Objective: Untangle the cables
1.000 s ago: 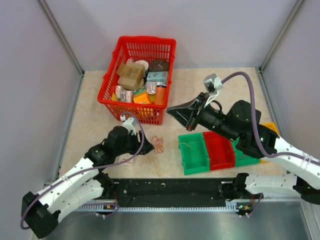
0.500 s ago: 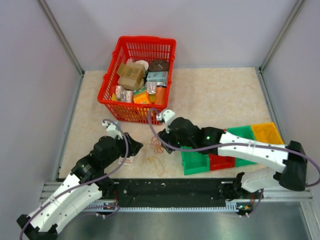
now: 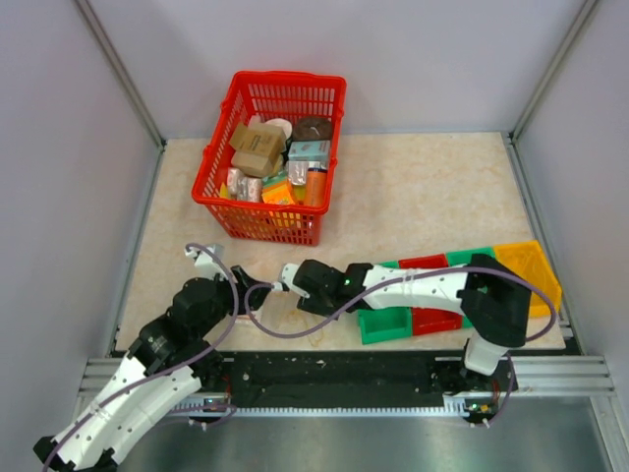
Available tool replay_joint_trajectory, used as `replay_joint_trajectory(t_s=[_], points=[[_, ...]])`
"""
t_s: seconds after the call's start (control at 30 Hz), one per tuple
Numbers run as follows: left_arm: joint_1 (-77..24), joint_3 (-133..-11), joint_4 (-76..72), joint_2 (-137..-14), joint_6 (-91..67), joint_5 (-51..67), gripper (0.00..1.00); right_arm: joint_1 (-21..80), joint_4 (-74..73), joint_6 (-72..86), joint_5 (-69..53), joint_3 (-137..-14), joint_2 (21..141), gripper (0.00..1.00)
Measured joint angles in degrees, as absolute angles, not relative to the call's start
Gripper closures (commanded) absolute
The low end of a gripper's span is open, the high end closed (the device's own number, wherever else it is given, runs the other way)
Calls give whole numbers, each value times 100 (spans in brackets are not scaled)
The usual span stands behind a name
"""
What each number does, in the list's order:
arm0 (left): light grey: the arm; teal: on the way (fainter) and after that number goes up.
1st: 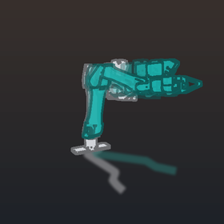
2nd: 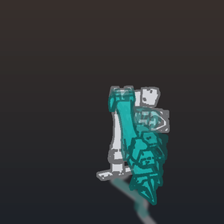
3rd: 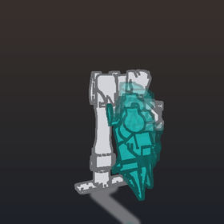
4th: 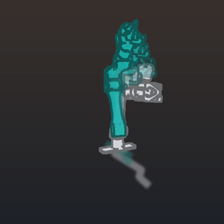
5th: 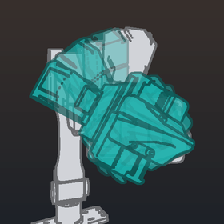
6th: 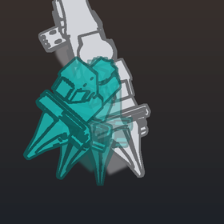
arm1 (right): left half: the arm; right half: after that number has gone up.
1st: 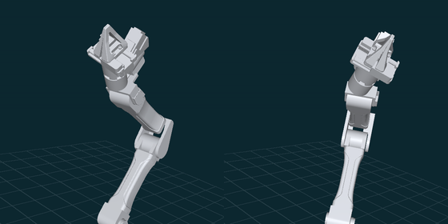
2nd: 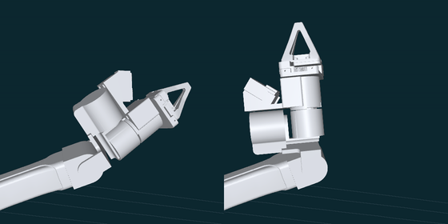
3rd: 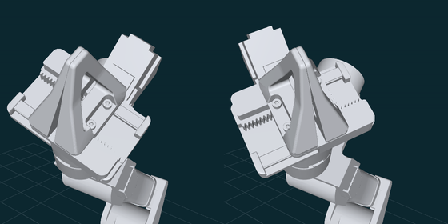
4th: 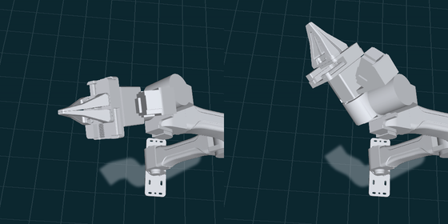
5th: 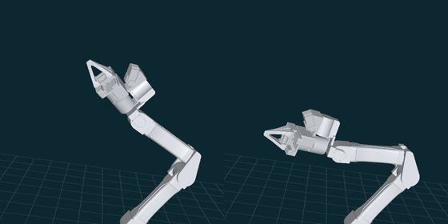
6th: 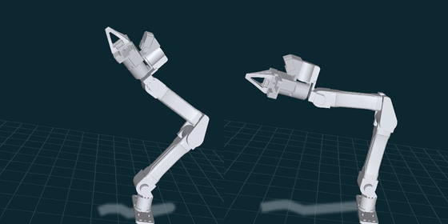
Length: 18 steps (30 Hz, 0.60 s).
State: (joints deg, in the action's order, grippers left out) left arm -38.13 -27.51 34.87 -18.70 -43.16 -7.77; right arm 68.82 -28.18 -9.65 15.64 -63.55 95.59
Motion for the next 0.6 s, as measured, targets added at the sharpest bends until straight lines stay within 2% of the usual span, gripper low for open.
replay_joint_trajectory(t_s=[0.1, 0.3, 0.4, 0.47, 0.6], points=[[-3813, -2746, 3542, -1656, -4342, -878, 41, 6930, -2818, -1302, 1717, -6495, 9972, 43], [-3758, -2655, 3916, -1575, -4340, -1155, 41, 6923, -2609, -1603, 2307, -6801, 10669, 61], [-3754, -2639, 4069, -1575, -4338, -1208, 41, 6923, -2453, -1662, 2473, -6829, 10847, 86], [-3756, -2639, 4082, -1575, -4335, -1210, 41, 6923, -2355, -1688, 2593, -6834, 10934, 96], [-3754, -2637, 4112, -1568, -4344, -1249, 42, 6923, -2191, -1625, 2856, -6827, 10986, 100]])
